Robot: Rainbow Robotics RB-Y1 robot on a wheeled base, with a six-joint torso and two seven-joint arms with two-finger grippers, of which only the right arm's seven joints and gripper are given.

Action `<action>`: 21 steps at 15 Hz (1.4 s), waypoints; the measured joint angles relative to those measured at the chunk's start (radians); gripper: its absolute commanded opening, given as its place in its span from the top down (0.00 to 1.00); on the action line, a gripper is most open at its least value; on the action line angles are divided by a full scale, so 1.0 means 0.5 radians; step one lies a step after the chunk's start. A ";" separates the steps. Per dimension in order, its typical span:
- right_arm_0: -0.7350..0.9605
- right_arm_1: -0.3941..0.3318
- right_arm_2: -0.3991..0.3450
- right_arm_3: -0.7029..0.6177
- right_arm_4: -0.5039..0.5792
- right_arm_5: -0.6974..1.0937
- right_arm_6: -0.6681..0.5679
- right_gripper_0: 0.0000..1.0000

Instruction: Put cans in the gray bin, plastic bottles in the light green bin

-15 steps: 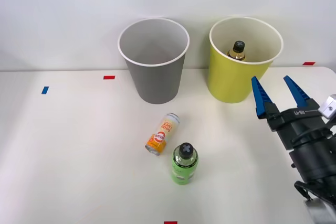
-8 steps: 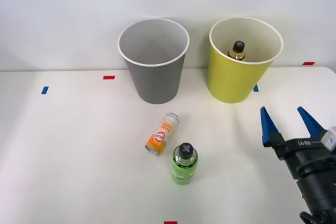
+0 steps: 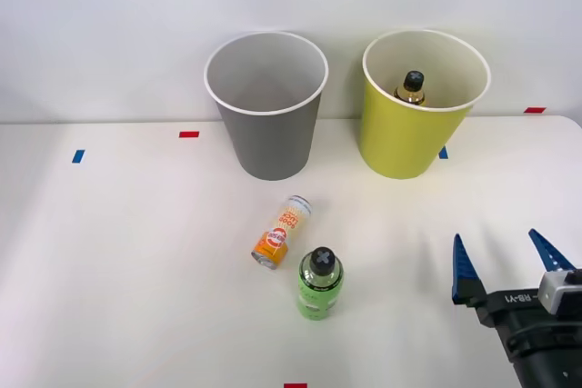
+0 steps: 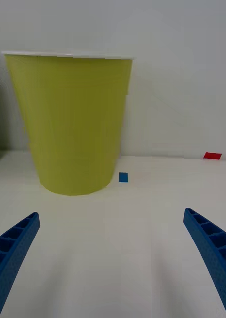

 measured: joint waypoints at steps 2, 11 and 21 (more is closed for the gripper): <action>0.077 0.043 0.016 0.002 -0.097 -0.028 0.233 0.00; 0.179 0.318 0.020 0.225 -0.124 -0.330 0.481 0.00; 0.319 0.053 0.254 0.227 -0.193 -0.445 0.511 0.00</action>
